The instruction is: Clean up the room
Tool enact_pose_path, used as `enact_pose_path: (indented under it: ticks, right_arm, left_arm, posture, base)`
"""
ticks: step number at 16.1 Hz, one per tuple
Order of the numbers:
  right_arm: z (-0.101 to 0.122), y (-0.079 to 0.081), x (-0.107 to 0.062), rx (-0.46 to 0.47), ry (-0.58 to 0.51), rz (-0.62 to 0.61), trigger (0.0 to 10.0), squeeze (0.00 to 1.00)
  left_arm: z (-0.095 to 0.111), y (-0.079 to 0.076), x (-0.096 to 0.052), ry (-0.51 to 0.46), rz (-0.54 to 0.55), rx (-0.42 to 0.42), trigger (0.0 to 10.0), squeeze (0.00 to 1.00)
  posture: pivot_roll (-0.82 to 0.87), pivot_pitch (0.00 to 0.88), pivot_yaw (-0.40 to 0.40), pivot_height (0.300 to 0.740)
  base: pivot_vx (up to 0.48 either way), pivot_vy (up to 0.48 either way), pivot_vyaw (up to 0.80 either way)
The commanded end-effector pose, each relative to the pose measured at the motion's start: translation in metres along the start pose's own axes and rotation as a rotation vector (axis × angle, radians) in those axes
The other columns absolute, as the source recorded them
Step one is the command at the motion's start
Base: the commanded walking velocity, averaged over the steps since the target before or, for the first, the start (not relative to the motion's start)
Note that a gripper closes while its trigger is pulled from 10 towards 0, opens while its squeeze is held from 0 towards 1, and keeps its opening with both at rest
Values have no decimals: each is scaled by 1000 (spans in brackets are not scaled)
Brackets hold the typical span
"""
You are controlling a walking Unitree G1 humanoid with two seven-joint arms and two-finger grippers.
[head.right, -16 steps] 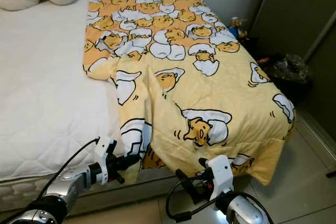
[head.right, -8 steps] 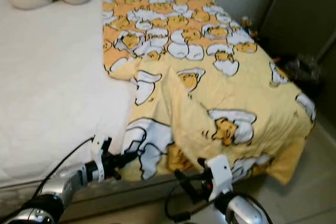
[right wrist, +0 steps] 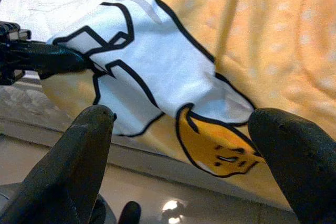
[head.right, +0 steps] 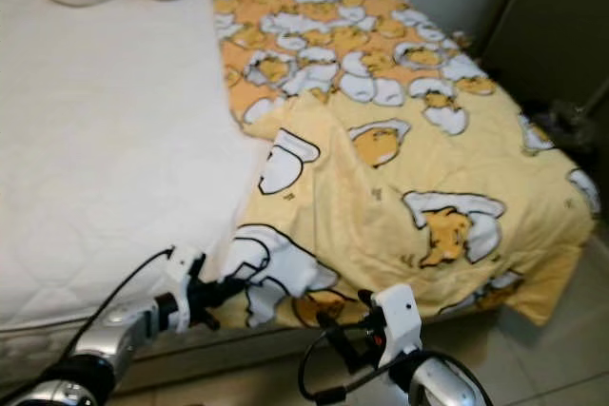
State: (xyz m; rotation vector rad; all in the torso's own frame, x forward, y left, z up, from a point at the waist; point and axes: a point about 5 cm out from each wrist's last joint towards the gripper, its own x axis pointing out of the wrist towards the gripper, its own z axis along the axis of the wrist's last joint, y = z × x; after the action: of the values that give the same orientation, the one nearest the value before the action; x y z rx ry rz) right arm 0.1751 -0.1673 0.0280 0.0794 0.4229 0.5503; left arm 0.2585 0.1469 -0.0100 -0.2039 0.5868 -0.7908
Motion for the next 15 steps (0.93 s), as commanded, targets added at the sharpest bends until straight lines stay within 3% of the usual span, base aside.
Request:
enact_pose_path:
  ticks: [1, 8, 12, 15]
  right_arm:
    - [3, -5, -4, -5, -6, -19, 10000, 0]
    - [0, -1, -5, -3, 6, -7, 10000, 0]
    - [0, 0, -4, -2, 7, -5, 10000, 0]
    - [0, 0, -4, -2, 8, 0, 10000, 0]
  left_arm:
    - [2, -3, 5, 7, -8, 23, 10000, 0]
    - [-4, -7, 5, 33, -33, 57, 10000, 0]
    - [-2, -7, 5, 20, -25, 113, 10000, 0]
    - [-4, -15, 8, 52, -93, 232, 10000, 0]
  posture:
    - [-169, 59, 10, 740]
    - [-173, 67, 14, 740]
    - [-171, 69, 16, 740]
    - [-171, 71, 14, 740]
  base:
    - [0, 0, 0]
    - [-440, 0, 0]
    - [0, 0, 0]
    - [0, 0, 0]
